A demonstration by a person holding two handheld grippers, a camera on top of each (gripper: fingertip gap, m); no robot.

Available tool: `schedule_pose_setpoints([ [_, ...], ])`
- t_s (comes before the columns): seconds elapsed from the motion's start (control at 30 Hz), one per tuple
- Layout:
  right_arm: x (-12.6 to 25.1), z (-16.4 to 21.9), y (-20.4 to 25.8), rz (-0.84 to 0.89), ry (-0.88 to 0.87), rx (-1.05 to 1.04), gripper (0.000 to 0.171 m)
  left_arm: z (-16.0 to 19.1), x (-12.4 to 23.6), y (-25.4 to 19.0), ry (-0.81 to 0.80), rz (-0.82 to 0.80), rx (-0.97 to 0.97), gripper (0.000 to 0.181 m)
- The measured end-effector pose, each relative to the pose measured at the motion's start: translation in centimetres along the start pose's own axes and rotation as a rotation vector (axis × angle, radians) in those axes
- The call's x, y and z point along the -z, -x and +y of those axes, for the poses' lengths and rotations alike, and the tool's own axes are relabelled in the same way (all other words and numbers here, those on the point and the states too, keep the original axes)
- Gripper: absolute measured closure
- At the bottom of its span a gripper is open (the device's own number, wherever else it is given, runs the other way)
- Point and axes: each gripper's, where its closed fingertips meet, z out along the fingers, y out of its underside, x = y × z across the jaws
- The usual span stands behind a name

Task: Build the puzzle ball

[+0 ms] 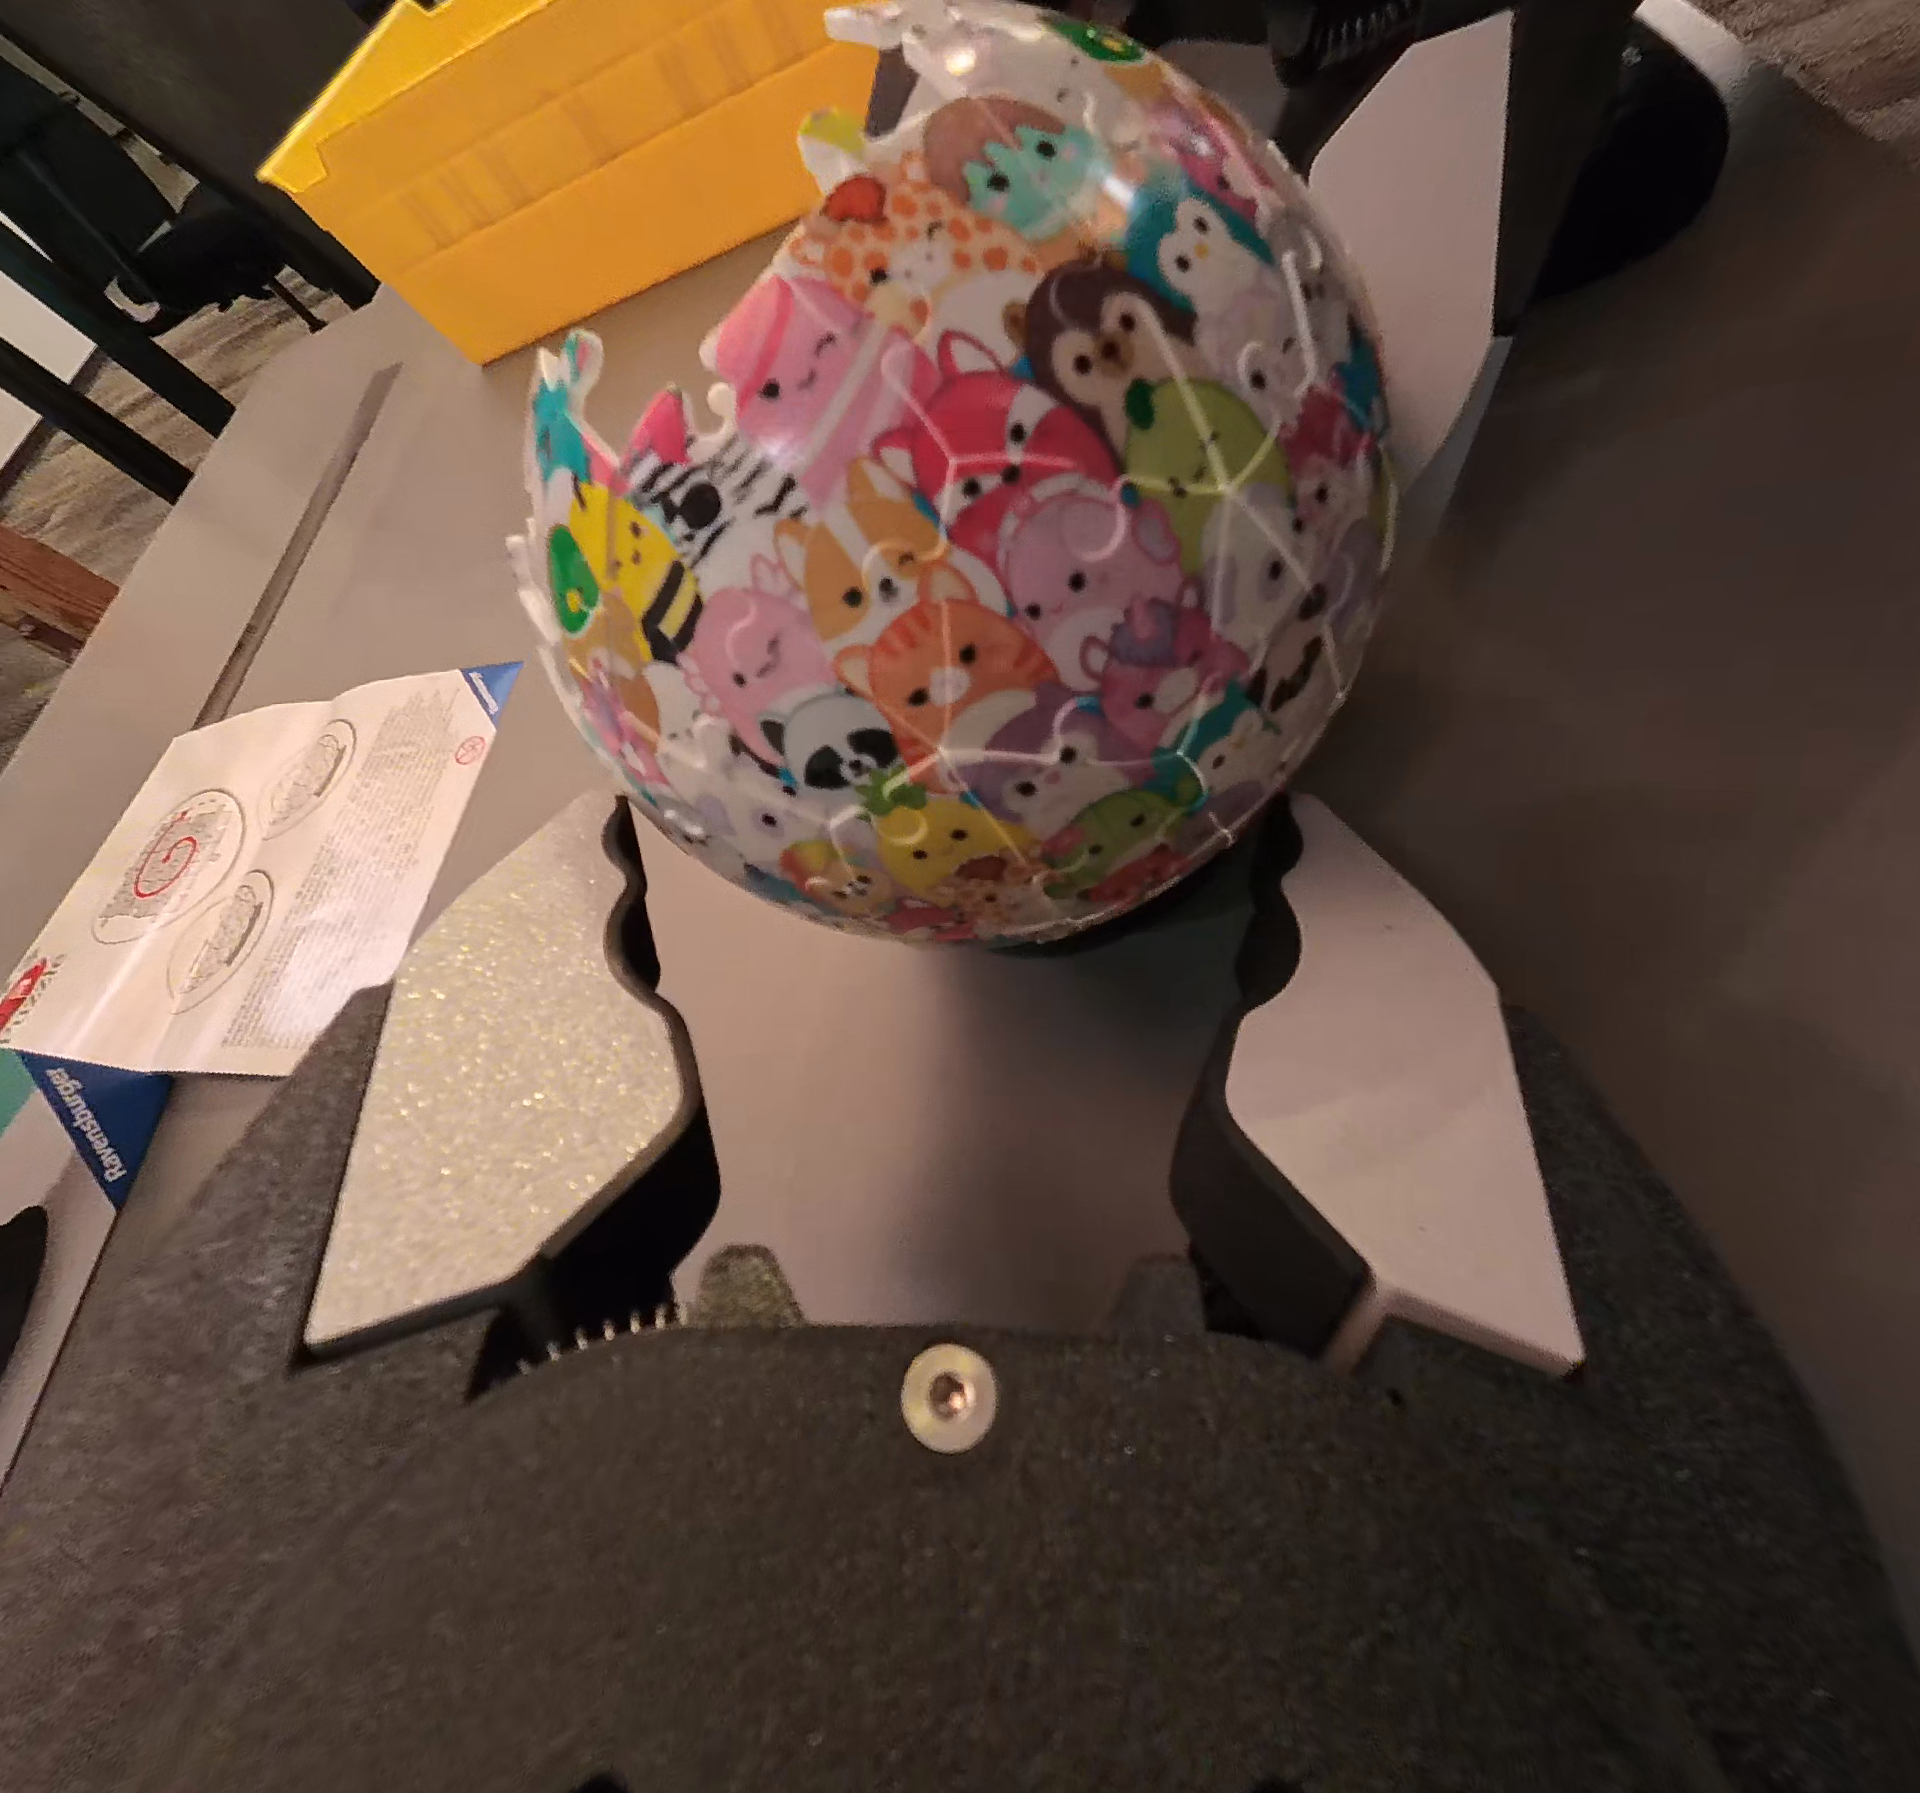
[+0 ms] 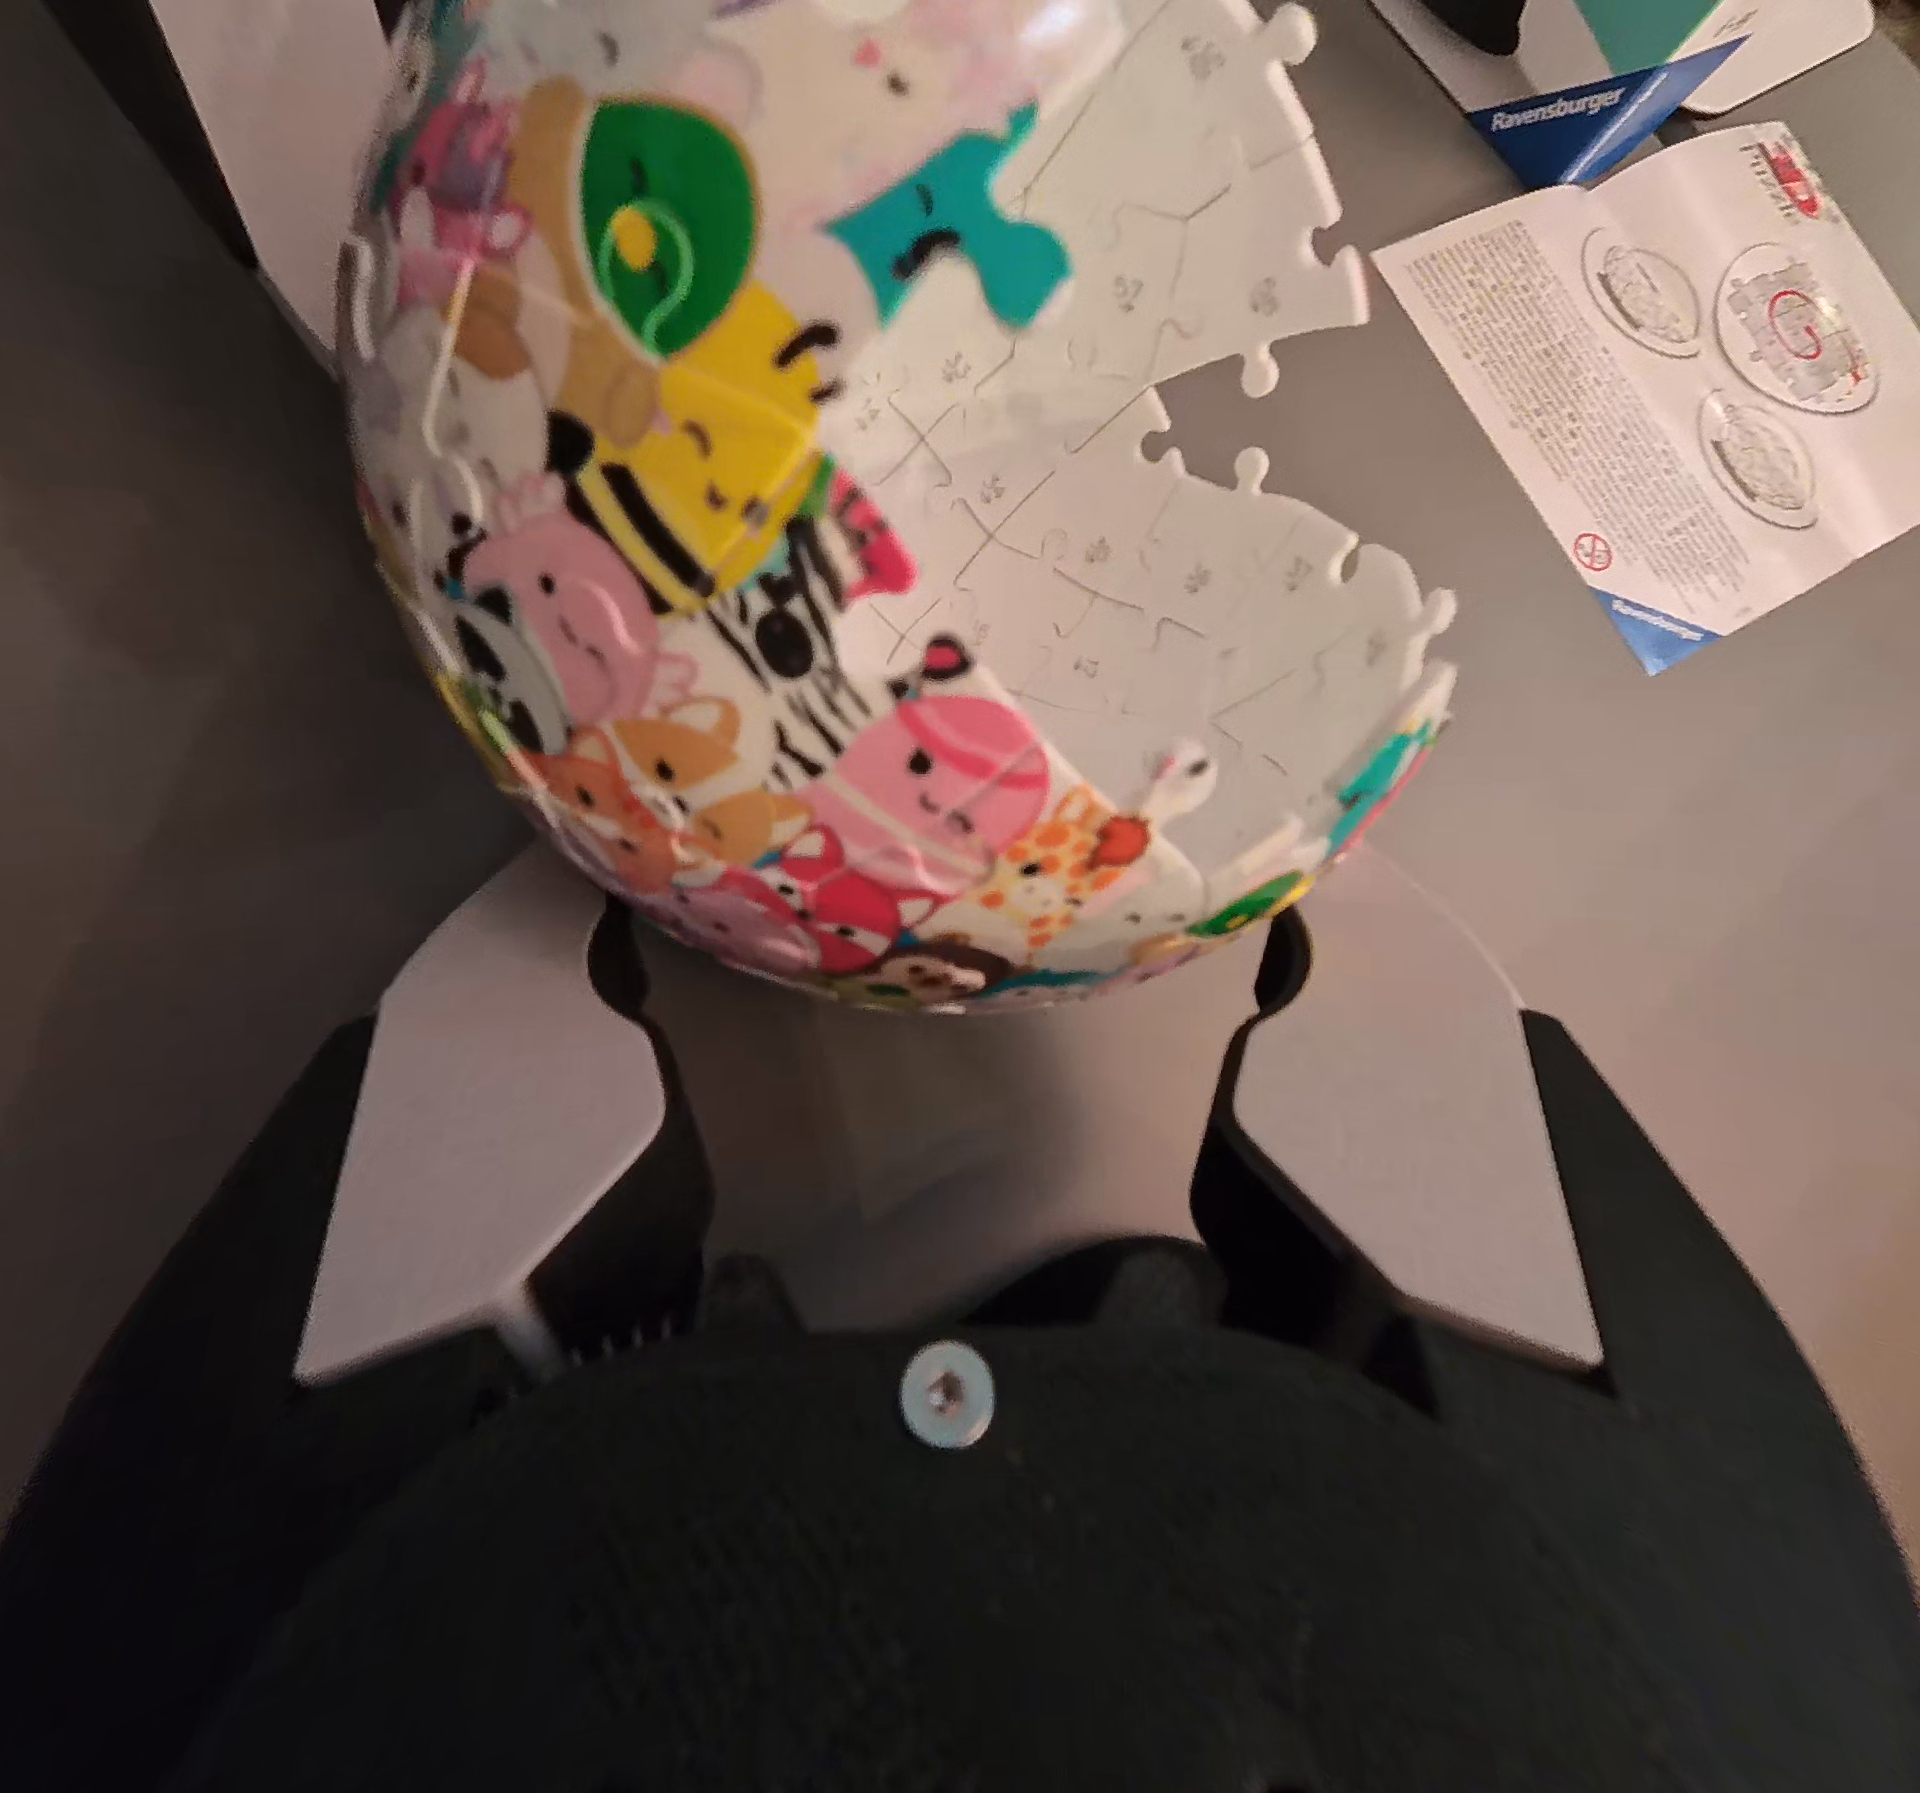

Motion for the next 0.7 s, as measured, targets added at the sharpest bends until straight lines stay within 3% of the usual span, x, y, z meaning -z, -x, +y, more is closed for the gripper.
schedule_pose_setpoints([
  [0.2, 0.7, -0.9, 0.5, -0.137, 0.033, -0.073, 0.053, -1.4, 0.9, 0.1, -0.014, 0.025, 0.098, 0.070],
  [0.7, 1.5, -5.0, 5.9, -0.651, 0.381, -0.233, 0.053, -1.2, 6.9, -2.8, 0.005, 0.080, 0.728, 0.069],
])
